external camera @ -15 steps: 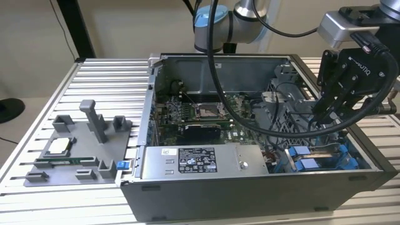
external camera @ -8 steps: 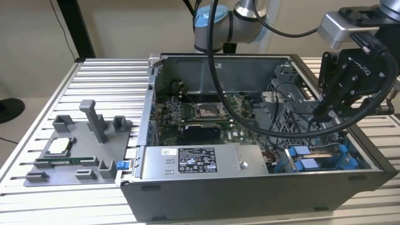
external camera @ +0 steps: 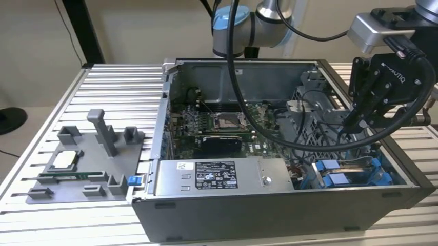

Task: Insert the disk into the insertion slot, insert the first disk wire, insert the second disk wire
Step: 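Insert the first disk wire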

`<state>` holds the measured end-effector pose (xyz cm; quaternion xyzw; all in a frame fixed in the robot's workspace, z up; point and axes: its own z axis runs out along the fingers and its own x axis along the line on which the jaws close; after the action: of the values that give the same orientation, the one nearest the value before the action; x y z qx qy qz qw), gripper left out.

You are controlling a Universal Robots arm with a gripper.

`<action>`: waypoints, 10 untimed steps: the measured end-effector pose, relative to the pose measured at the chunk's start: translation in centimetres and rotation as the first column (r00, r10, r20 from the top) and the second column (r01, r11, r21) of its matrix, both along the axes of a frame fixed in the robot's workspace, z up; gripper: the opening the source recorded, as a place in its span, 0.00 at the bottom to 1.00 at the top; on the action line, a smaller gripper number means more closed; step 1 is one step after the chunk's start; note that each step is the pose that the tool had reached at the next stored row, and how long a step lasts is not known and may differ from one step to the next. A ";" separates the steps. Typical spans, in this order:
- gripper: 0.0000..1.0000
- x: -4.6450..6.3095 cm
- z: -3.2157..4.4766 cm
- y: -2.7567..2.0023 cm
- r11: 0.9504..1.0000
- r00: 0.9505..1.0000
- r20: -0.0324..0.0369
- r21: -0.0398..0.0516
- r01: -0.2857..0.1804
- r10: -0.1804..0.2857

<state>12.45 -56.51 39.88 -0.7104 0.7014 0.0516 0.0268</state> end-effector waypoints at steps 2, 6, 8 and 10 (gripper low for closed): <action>0.00 0.0 -0.05 0.00 1.000 1.000 0.000 0.000 0.000 0.000; 0.00 0.3 -0.21 0.00 1.000 1.000 0.002 0.000 0.000 0.000; 0.00 0.4 -0.30 0.00 1.000 1.000 0.003 0.000 0.000 0.000; 0.00 0.6 -0.40 0.00 1.000 1.000 0.004 0.000 0.000 0.000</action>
<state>13.05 -56.51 39.48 -0.7105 0.7013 0.0500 0.0283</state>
